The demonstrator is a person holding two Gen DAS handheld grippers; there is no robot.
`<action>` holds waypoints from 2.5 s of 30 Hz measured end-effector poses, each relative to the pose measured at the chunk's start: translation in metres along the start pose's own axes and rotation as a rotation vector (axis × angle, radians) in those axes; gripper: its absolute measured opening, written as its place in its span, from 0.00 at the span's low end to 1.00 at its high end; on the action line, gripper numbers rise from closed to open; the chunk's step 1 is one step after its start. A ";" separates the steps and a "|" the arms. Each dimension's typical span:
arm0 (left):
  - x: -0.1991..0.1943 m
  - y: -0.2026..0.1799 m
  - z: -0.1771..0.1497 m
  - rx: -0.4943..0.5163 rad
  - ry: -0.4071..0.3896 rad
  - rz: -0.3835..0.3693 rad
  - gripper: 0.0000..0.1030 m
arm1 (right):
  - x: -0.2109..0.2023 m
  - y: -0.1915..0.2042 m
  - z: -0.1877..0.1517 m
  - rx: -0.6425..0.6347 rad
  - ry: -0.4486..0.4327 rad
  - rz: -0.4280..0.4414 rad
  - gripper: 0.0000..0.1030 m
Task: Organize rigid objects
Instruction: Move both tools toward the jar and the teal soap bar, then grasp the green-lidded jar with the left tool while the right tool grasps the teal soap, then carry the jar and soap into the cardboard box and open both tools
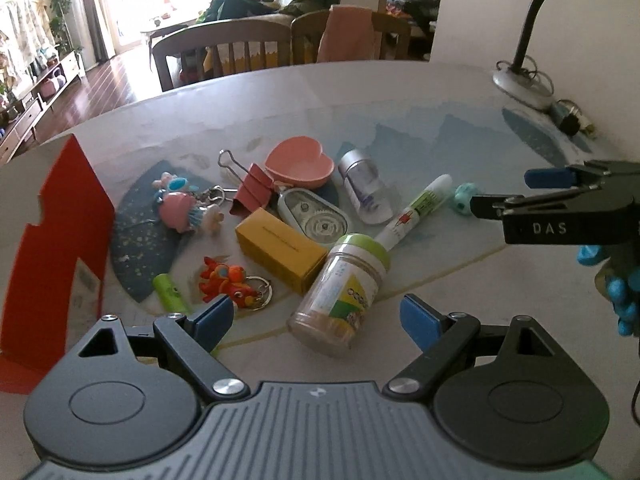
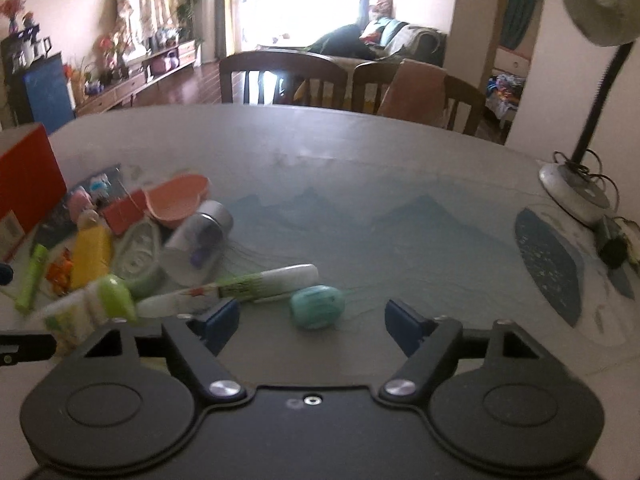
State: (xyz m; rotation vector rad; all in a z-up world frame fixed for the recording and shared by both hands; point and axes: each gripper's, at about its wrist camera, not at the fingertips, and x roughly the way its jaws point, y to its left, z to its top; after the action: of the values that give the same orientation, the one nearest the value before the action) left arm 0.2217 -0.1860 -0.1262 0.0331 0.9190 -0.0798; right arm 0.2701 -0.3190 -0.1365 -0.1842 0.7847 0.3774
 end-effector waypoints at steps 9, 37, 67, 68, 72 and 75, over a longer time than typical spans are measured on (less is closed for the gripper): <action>0.033 -0.010 0.005 0.006 0.056 0.013 0.74 | 0.031 -0.016 0.007 -0.045 0.055 0.024 0.60; 0.025 -0.016 0.001 0.020 0.082 -0.045 0.43 | -0.005 -0.002 0.008 -0.063 0.054 0.075 0.38; -0.086 0.091 0.012 -0.202 -0.052 -0.012 0.43 | -0.106 0.119 0.064 -0.204 -0.046 0.255 0.38; -0.089 0.096 0.011 -0.205 -0.057 -0.011 0.43 | -0.105 0.127 0.066 -0.208 -0.047 0.256 0.38; -0.099 0.131 0.009 -0.211 -0.066 -0.014 0.43 | -0.104 0.162 0.076 -0.211 -0.048 0.258 0.38; -0.107 0.156 0.008 -0.212 -0.064 -0.020 0.43 | -0.104 0.190 0.084 -0.219 -0.055 0.258 0.38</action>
State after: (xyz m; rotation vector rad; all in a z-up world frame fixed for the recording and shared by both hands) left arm 0.1766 -0.0255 -0.0376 -0.1742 0.8595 -0.0017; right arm 0.1823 -0.1464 -0.0082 -0.2777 0.7131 0.7107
